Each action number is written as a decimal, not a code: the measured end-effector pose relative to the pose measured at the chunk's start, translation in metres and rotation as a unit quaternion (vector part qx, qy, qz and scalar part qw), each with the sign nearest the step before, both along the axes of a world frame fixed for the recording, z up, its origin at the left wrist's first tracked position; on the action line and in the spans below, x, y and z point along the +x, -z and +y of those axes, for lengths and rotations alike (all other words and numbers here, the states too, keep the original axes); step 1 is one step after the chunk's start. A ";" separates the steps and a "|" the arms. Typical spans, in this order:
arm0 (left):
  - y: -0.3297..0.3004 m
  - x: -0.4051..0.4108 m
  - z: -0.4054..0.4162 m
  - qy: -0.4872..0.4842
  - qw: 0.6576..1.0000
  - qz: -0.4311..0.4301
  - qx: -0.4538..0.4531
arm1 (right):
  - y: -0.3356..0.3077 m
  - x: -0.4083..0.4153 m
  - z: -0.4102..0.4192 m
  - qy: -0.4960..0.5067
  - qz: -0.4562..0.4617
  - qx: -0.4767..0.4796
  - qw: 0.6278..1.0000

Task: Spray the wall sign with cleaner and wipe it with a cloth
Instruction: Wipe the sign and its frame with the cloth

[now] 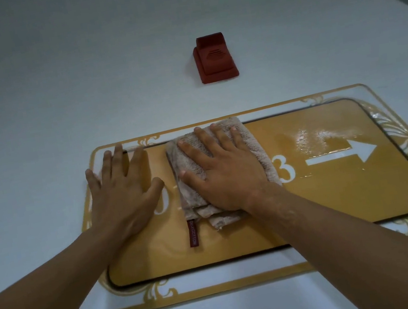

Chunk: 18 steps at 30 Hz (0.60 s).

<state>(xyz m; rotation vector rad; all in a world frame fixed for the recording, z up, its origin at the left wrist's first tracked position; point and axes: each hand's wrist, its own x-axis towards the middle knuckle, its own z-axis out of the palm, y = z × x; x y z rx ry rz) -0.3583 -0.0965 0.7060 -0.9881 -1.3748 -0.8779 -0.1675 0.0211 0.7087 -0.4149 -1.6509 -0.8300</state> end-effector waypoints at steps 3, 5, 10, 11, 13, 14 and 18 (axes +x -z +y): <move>-0.003 0.014 0.007 0.014 1.000 -0.005 0.005 | -0.001 0.015 0.008 0.001 0.005 -0.002 1.000; -0.005 0.024 0.011 0.011 1.000 0.003 0.006 | -0.001 0.026 0.014 0.007 0.008 -0.004 1.000; -0.005 0.051 0.025 0.026 0.999 0.017 -0.009 | 0.000 0.046 0.027 0.011 0.013 -0.012 1.000; -0.005 0.056 0.028 0.026 0.999 0.018 -0.013 | 0.001 0.049 0.029 0.011 0.014 -0.012 1.000; -0.006 0.064 0.033 0.023 0.999 0.023 -0.017 | 0.001 0.056 0.033 0.012 0.017 -0.011 1.000; -0.006 0.068 0.035 0.023 0.999 0.026 -0.018 | 0.001 0.060 0.034 0.012 0.017 -0.011 1.000; -0.005 0.079 0.040 0.017 0.999 0.032 -0.024 | 0.002 0.069 0.039 0.007 0.017 -0.012 1.000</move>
